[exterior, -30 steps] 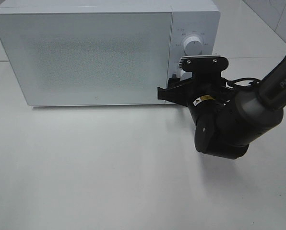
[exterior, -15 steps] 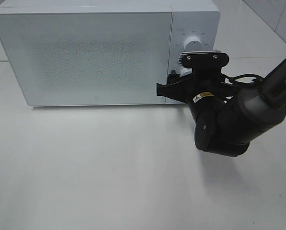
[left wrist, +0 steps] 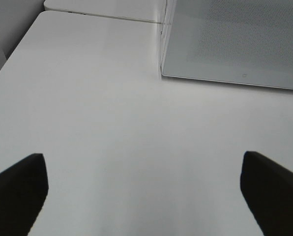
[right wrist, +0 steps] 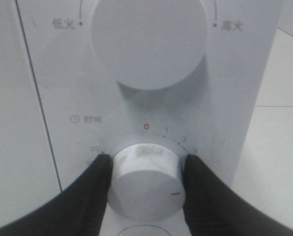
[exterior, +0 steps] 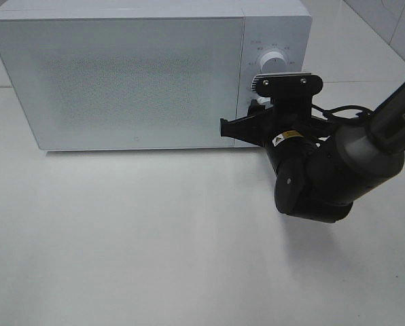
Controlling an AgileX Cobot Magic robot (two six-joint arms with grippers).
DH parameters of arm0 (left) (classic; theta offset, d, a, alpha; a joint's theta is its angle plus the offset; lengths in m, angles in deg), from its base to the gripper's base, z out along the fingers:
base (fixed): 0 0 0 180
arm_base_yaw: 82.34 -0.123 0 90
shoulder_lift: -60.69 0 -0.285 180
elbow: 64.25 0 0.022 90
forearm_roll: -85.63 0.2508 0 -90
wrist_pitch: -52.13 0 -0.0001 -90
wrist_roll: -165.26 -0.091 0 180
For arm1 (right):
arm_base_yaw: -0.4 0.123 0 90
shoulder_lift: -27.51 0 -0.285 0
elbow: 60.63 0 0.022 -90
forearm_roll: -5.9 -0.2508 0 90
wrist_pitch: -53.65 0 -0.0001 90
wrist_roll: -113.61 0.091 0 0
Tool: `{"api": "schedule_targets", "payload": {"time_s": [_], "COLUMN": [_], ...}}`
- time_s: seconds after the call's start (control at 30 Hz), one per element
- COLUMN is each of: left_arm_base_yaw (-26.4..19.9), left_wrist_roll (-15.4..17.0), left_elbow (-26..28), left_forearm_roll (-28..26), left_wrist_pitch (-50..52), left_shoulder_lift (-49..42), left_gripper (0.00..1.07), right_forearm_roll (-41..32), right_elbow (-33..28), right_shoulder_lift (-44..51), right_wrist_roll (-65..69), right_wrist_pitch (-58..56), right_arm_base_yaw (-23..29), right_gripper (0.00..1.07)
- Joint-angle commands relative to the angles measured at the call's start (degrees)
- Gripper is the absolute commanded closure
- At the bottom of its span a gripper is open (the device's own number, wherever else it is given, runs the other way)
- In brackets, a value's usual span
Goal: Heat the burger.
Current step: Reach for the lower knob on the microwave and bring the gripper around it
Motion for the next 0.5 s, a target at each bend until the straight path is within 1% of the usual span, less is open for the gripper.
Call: {"api": "schedule_targets", "payload": {"time_s": [0.03, 0.5], "left_arm_base_yaw": [0.0, 0.0], "left_wrist_roll": [0.1, 0.1], "left_elbow": [-0.2, -0.2], "left_forearm_roll": [-0.1, -0.1], "left_wrist_pitch": [0.8, 0.8], "left_shoulder_lift": [-1.1, -1.1], "left_gripper": [0.06, 0.06], "right_forearm_roll": [1.1, 1.4], "right_elbow": [0.8, 0.8], "right_shoulder_lift": [0.9, 0.9], "right_wrist_roll": [-0.3, 1.4], "right_wrist_pitch": [1.1, 4.7], "right_arm_base_yaw": [-0.1, -0.1], "right_gripper": [1.07, 1.07]}}
